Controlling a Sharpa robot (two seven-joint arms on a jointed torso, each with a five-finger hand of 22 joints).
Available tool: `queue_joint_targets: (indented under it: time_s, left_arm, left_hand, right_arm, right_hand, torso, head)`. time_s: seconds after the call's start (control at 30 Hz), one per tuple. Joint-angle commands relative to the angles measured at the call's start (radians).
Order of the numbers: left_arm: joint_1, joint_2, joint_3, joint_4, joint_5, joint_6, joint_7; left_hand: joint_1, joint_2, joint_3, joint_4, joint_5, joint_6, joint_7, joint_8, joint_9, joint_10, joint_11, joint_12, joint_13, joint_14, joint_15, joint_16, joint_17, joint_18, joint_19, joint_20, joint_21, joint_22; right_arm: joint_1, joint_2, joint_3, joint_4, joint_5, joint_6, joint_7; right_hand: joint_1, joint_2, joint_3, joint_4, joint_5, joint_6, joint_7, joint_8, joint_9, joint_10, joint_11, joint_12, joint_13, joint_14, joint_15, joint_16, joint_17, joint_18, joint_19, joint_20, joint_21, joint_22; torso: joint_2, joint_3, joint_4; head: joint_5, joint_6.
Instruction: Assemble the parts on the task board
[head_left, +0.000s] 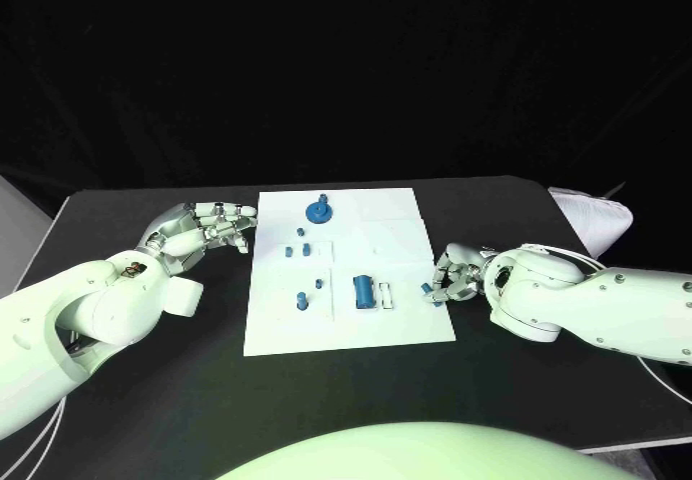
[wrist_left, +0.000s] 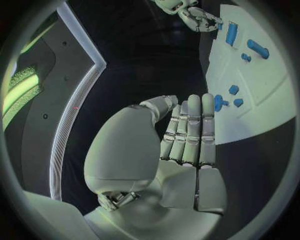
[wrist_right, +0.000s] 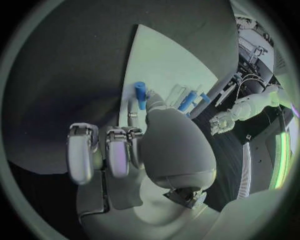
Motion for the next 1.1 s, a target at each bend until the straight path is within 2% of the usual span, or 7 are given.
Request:
queue_joint_targets:
  time_s: [0.03,0.1,0.13,0.2,0.37,0.77,1.1]
  left_arm:
    - [0.0,0.002,0.0,0.001,-0.001,0.015,0.006]
    - [-0.001,0.002,0.0,0.001,-0.001,0.014,0.006]
    - [-0.001,0.002,0.0,0.0,-0.001,0.015,0.006]
    - [-0.001,0.003,0.0,0.0,-0.001,0.015,0.006]
    - [-0.002,0.004,0.0,0.0,-0.001,0.015,0.006]
    - [-0.003,0.005,0.0,-0.001,-0.001,0.016,0.005]
    - [-0.004,0.006,0.0,-0.001,-0.002,0.016,0.005]
  left_hand:
    - [0.007,0.0,0.007,-0.001,0.005,-0.004,0.001,0.003,-0.001,-0.004,-0.002,0.006,-0.001,0.0,-0.001,-0.005,-0.001,0.014,-0.007,-0.003,0.004,0.001]
    - [0.007,0.0,0.007,-0.001,0.005,-0.004,0.001,0.003,-0.001,-0.004,-0.002,0.006,-0.001,0.0,-0.001,-0.005,-0.001,0.014,-0.007,-0.003,0.004,0.001]
    - [0.007,0.0,0.007,-0.001,0.005,-0.004,0.001,0.003,-0.001,-0.004,-0.002,0.006,-0.001,0.0,-0.001,-0.005,-0.001,0.014,-0.007,-0.003,0.004,0.001]
    - [0.008,0.001,0.008,-0.001,0.005,-0.004,0.001,0.003,-0.001,-0.004,-0.002,0.006,-0.001,0.0,-0.001,-0.005,-0.001,0.015,-0.007,-0.003,0.005,0.002]
    - [0.008,0.001,0.008,-0.001,0.005,-0.004,0.001,0.003,-0.001,-0.004,-0.002,0.006,-0.001,0.0,-0.001,-0.005,-0.001,0.015,-0.007,-0.003,0.005,0.002]
    - [0.008,0.002,0.009,-0.002,0.005,-0.004,0.001,0.004,-0.001,-0.004,-0.002,0.006,-0.002,0.0,-0.001,-0.006,-0.001,0.015,-0.008,-0.003,0.006,0.003]
    - [0.009,0.005,0.011,-0.002,0.006,-0.004,0.001,0.005,-0.002,-0.005,-0.002,0.007,-0.002,0.0,-0.001,-0.006,-0.001,0.015,-0.009,-0.003,0.008,0.005]
  right_arm:
    - [-0.008,0.005,-0.005,-0.004,-0.021,0.006,-0.006]
    - [-0.009,0.006,-0.005,-0.003,-0.02,0.0,-0.005]
    - [-0.009,0.007,-0.005,-0.002,-0.018,-0.004,-0.005]
    - [-0.009,0.008,-0.005,0.002,-0.008,-0.014,-0.004]
    - [-0.009,0.006,-0.005,0.019,0.042,-0.05,0.0]
    - [0.0,-0.008,0.0,0.077,0.129,-0.112,0.006]
    - [0.005,0.02,0.001,0.092,0.151,-0.127,0.008]
  right_hand:
    - [0.031,0.001,0.025,-0.002,0.08,0.002,-0.006,-0.025,-0.015,0.1,-0.003,0.002,0.256,0.106,-0.002,0.004,0.263,-0.009,0.086,0.0,-0.001,0.236]
    - [0.057,-0.008,0.067,-0.001,0.211,0.005,-0.007,-0.033,-0.016,0.1,-0.004,0.001,0.256,0.106,-0.004,0.004,0.263,-0.009,0.086,-0.002,-0.001,0.236]
    - [0.066,-0.009,0.083,-0.003,0.227,0.006,-0.008,-0.034,-0.016,0.1,-0.005,0.002,0.256,0.106,-0.004,0.004,0.263,-0.009,0.086,-0.002,-0.001,0.236]
    - [0.084,-0.026,0.17,0.002,0.192,0.008,-0.006,-0.038,-0.014,0.101,-0.004,0.003,0.257,0.106,-0.005,0.004,0.263,-0.009,0.086,-0.004,0.001,0.237]
    - [0.048,-0.09,0.364,-0.011,0.205,0.007,-0.007,-0.025,0.014,0.103,-0.005,0.007,0.259,0.106,-0.004,0.004,0.263,-0.011,0.087,-0.003,0.008,0.238]
    - [-0.008,-0.114,0.426,-0.011,0.165,0.004,-0.008,-0.013,0.034,0.106,-0.005,0.012,0.263,0.106,-0.004,0.004,0.263,-0.012,0.088,-0.003,0.014,0.239]
    - [-0.072,-0.111,0.448,-0.004,0.116,0.011,-0.011,-0.01,0.043,0.106,-0.008,0.014,0.263,0.106,-0.006,0.004,0.263,-0.013,0.089,-0.004,0.022,0.241]
  torso:
    - [0.0,-0.0005,0.0]
    - [0.0,-0.0006,-0.0003]
    - [0.0,-0.0003,-0.0006]
    - [-0.001,0.0,-0.0007]
    - [-0.001,0.0011,-0.0003]
    - [-0.001,0.0007,-0.0004]
    - [-0.002,-0.0005,-0.0012]
  head:
    - [0.001,-0.002]
    - [0.001,-0.003]
    - [0.002,-0.003]
    - [0.003,-0.004]
    - [0.005,-0.004]
    - [0.005,-0.005]
    - [0.006,-0.006]
